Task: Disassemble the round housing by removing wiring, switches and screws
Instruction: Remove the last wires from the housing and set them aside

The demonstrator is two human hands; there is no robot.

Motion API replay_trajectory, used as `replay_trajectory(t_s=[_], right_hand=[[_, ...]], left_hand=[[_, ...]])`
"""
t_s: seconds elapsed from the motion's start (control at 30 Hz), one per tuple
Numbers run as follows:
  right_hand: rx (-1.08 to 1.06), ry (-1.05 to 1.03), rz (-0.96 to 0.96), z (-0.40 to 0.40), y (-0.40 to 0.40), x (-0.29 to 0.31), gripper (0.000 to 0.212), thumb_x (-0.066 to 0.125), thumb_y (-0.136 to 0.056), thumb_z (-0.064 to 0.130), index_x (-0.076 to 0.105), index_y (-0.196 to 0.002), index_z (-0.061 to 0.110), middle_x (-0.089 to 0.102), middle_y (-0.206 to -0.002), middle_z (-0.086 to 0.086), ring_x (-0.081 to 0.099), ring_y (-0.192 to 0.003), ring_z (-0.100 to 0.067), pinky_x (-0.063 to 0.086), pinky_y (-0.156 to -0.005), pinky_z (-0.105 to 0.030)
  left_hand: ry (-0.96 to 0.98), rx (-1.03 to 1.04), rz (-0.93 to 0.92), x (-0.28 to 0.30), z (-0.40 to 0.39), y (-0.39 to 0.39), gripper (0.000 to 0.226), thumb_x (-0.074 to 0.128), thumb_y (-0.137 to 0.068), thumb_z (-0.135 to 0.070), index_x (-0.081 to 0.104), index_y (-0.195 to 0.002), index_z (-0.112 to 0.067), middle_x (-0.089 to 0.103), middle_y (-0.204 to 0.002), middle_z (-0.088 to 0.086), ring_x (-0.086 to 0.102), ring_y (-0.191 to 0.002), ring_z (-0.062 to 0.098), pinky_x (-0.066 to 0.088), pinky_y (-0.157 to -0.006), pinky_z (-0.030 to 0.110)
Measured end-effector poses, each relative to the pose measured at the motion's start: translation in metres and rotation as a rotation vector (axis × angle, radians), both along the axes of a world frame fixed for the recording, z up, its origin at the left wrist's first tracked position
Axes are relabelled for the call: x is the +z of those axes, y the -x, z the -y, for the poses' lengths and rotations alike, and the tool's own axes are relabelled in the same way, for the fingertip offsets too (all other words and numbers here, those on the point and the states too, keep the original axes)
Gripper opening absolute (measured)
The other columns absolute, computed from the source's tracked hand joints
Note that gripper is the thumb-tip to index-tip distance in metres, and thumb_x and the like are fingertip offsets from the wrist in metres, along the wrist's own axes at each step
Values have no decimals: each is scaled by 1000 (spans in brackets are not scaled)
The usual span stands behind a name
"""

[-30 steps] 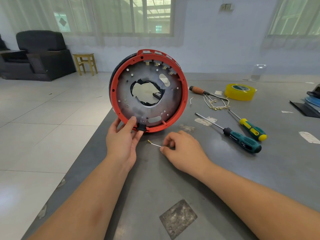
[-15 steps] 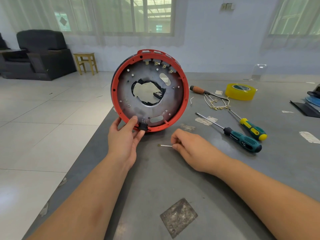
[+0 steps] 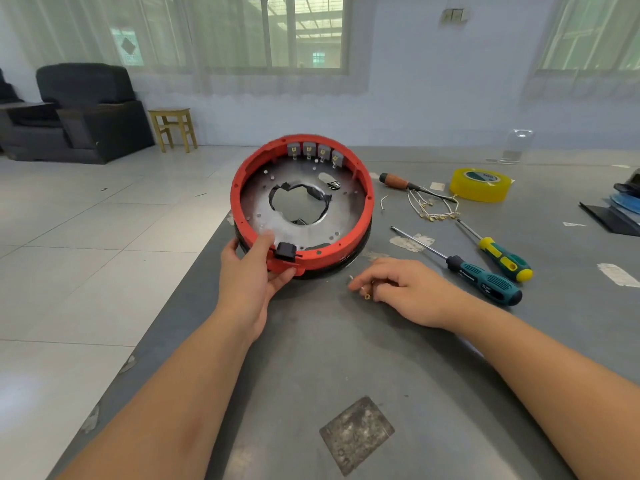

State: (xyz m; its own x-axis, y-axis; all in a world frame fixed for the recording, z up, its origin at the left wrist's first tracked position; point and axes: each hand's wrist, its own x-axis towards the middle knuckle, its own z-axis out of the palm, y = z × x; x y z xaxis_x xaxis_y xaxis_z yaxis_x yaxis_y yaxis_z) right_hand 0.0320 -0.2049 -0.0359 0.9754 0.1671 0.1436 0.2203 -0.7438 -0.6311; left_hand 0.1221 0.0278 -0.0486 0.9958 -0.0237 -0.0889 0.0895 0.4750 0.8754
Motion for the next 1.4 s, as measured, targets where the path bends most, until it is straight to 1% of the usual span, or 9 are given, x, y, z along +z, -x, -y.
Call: replay_trajectory(t_s=[0.17,0.33,0.47,0.6,0.73,0.87,1.0,1.13,1.4], right_hand=[[-27,-23,17,8,1,3,23,71,-93,12,79,-107,29,70,-98,5,64,-88,-10,49,-81,-21],[-144,-128,113,10,-1,6,12,76,-90,26,82,-100,29,69,-97,9,62,-87,-2,43,-76,-8],[-234,-305,85,10,-3,3,11,71,-94,25,79,-102,26,75,-88,6,66,-76,-5,52,-68,-15],[-239,-433,51,2,-5,-2,11,67,-97,15,76,-103,15,74,-85,-9,66,-68,-12,54,-60,-24],[-211,-527,40,-6,-8,-3,12,64,-98,9,73,-105,7,73,-87,-18,65,-65,-14,55,-60,-24],[-163,-733,-34,-11,-6,-1,18,64,-95,-2,70,-111,3,75,-89,-16,69,-70,-17,59,-66,-25],[-138,-750,-11,-15,-5,1,8,75,-88,4,71,-94,6,76,-81,-12,65,-64,-13,51,-57,-22],[-38,-669,15,-18,-3,-2,9,78,-87,12,76,-94,6,72,-69,5,57,-57,1,42,-54,-10],[-15,-469,-23,-11,-3,-1,14,80,-87,19,76,-101,18,76,-87,-2,66,-79,-9,52,-76,-22]], left_hand=[[-16,52,-26,0,-1,0,55,76,-94,-36,49,-140,-22,72,-127,8,77,-92,23,59,-61,25],[-97,103,-24,1,-2,1,60,78,-91,-46,52,-137,-18,72,-124,5,79,-87,18,60,-61,25],[-264,162,-18,-1,-2,2,49,75,-89,-52,60,-119,-16,74,-108,2,76,-63,11,63,-67,32],[-440,232,50,0,-1,4,23,69,-93,-48,52,-90,-32,73,-63,-5,68,-45,10,65,-75,39],[-509,256,50,4,-1,9,25,67,-96,-49,51,-96,-31,70,-96,5,67,-49,7,55,-49,23],[-772,396,273,5,0,20,46,68,-97,-46,49,-132,-23,43,-142,0,51,-95,4,43,-83,24],[-786,261,699,16,14,44,19,69,-98,-33,59,-114,-36,62,-101,-20,59,-79,0,46,-71,13],[-765,-59,692,6,36,64,21,73,-97,-27,70,-118,-29,69,-93,-13,68,-78,9,63,-68,39],[-664,15,615,8,29,53,19,71,-97,-8,75,-93,-26,74,-80,-11,72,-64,8,56,-64,17]])
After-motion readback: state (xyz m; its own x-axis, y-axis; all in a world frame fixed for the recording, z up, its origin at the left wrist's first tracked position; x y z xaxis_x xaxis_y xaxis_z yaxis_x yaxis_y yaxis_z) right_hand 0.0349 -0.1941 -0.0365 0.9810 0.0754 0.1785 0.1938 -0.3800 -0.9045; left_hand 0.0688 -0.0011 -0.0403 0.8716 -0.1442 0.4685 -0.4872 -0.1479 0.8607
